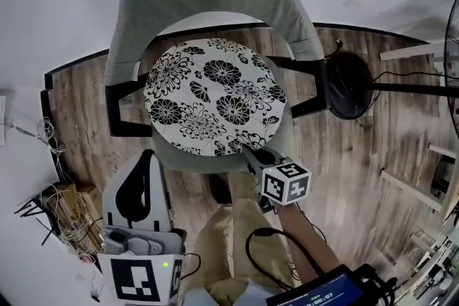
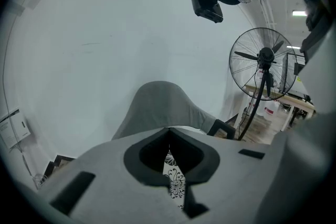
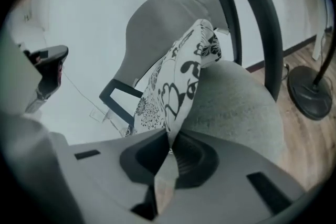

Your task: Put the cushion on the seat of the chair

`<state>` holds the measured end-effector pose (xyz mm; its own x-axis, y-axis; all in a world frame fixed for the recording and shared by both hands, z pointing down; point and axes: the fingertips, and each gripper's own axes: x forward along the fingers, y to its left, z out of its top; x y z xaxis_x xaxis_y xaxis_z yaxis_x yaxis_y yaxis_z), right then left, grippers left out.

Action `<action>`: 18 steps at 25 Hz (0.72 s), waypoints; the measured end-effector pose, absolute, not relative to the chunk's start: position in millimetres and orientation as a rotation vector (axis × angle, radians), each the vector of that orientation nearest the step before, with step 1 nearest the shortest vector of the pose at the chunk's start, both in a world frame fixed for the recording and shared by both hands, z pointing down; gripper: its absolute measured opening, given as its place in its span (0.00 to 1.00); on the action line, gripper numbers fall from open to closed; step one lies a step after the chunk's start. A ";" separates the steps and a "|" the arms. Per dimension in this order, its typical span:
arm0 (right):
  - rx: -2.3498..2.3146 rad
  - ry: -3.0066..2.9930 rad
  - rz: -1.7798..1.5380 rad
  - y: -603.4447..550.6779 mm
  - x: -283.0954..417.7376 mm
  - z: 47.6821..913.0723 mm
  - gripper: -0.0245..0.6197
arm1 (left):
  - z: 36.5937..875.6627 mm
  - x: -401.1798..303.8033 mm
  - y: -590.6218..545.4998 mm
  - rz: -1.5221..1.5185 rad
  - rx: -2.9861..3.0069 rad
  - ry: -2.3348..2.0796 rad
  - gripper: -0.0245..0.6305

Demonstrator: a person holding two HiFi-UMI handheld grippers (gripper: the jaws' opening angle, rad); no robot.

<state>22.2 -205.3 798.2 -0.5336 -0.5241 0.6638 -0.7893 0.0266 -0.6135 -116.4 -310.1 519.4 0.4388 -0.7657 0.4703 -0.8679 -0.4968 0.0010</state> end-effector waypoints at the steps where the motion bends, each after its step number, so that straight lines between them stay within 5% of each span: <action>1: 1.342 -2.044 1.578 -200.7 20.1 796.5 0.07 | 517.3 -117.3 -309.4 0.608 2.453 -1.422 0.05; 18: 1.337 -1.861 1.862 -160.5 16.8 821.6 0.08 | 520.0 -107.5 -318.9 0.629 2.480 -1.356 0.05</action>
<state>16.8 -160.5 821.6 -0.5754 -0.4473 0.6847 -0.6845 -0.1948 -0.7025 -107.5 -318.9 520.0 0.4753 -0.7370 0.4807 -0.8428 -0.5382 0.0081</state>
